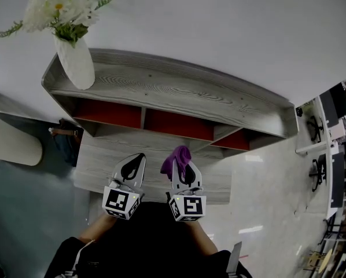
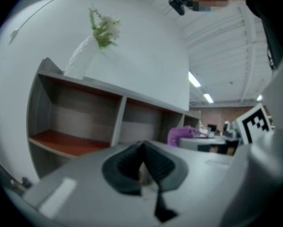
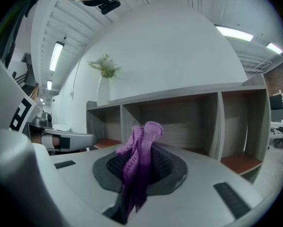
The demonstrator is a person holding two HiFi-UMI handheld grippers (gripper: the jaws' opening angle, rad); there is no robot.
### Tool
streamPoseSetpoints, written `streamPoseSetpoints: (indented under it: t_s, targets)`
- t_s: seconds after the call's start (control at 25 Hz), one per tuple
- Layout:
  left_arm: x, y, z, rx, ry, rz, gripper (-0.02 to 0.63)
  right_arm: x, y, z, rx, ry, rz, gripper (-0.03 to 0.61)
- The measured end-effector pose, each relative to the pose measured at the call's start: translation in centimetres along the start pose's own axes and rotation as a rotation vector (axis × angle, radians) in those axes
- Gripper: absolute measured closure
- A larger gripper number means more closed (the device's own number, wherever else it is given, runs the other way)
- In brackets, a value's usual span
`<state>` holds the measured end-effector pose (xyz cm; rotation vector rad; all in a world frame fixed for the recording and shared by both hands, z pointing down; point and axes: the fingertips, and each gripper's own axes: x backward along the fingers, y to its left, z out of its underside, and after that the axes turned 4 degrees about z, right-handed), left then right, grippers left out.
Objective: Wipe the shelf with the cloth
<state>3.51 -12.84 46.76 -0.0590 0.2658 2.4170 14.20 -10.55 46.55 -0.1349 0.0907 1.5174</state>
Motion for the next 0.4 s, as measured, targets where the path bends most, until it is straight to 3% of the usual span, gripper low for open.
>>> streamPoseSetpoints:
  t_s: [0.4]
  targets:
    - [-0.20,-0.43,0.10,-0.003,-0.003,0.003,0.615,0.15,-0.04,0.01,-0.003,-0.004,-0.001,0.532]
